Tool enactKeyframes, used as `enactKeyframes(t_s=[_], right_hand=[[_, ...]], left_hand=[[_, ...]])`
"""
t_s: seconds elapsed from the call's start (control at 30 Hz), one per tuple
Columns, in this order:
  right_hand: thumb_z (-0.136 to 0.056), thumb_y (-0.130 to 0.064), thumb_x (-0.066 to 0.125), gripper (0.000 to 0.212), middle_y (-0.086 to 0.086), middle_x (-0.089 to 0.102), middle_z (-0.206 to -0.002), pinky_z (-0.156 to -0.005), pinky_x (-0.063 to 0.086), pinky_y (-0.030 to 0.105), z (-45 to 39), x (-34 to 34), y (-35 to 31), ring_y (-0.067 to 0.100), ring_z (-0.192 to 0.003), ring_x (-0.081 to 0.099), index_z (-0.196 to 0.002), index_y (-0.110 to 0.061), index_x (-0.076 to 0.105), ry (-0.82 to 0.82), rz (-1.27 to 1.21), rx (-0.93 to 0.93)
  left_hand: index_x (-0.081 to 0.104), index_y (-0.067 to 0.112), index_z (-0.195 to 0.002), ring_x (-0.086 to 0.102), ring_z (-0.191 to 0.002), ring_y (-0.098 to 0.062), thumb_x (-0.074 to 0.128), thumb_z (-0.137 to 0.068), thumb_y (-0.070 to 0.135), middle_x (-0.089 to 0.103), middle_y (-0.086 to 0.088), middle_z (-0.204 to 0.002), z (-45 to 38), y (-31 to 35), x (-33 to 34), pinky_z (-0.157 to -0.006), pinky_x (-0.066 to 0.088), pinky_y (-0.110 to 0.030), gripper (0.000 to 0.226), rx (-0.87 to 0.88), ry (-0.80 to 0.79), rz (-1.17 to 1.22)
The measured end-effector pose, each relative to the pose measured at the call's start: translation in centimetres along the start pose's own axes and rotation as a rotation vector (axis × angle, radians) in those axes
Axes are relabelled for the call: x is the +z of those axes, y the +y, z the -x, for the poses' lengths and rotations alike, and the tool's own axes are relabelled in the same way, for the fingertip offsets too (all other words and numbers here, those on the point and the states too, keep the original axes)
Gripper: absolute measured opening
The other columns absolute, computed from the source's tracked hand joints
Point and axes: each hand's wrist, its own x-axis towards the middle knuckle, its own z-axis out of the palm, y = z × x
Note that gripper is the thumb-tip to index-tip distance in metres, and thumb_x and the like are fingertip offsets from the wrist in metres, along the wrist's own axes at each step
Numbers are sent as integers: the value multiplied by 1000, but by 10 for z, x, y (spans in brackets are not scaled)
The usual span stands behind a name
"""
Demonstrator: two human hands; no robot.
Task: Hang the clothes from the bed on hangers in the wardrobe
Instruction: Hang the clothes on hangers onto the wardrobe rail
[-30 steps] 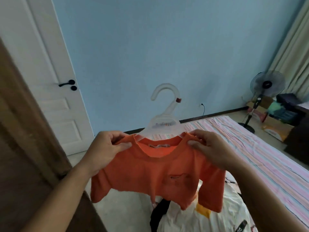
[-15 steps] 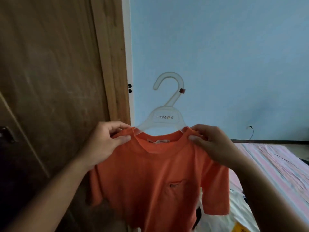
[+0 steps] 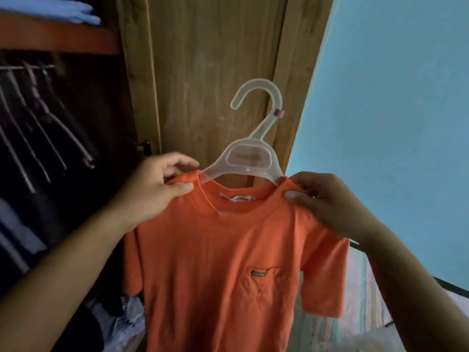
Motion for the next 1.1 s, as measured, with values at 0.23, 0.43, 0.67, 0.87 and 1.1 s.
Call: enactKeyframes(t_s=[0.23,0.43,0.67,0.87,1.1], right_hand=[[-89,-40,60,22,-1,69,-79,-71,52,41,-40,39,-28,14,-75,66,-94,-22,72,-61,-78,-208],[-91,-30,64,11,-4,71,-86,-77,53,44,-67,72,-64,15,-82,68,-98,-26,72,-152,-207,-314],[-93,-15,69,13,-1,73,-91,-85,54,49,-89,117,-124,16,-87,70,-103,-24,71,-262,-338,-372],[-87,-22,70,14,8,74,-90,-86,54,53,-97,160,-171,30,-88,70,-100,-17,72,-397,-494,-450],[-88,-18,70,10,8,74,-90,-87,54,52,-118,199,-208,30,-88,71,-98,-17,73,-551,-545,-526]], left_hand=[[72,21,-103,69,-88,-3,67,-84,-4,75,7,-93,46,1,-45,-75,49,-9,32,-81,195,-118],[71,21,-104,69,-90,-1,66,-86,-4,75,12,-94,80,-5,-90,-76,49,-8,31,-118,303,-167],[74,22,-98,70,-87,-5,63,-89,-1,75,8,-91,124,-10,-154,-80,52,-17,26,-156,312,-282],[74,15,-100,69,-87,-7,60,-89,-4,75,1,-92,165,-20,-189,-80,51,-19,26,-250,465,-285],[74,24,-96,69,-85,-2,59,-89,-5,75,10,-90,201,-21,-215,-76,49,-16,33,-311,557,-331]])
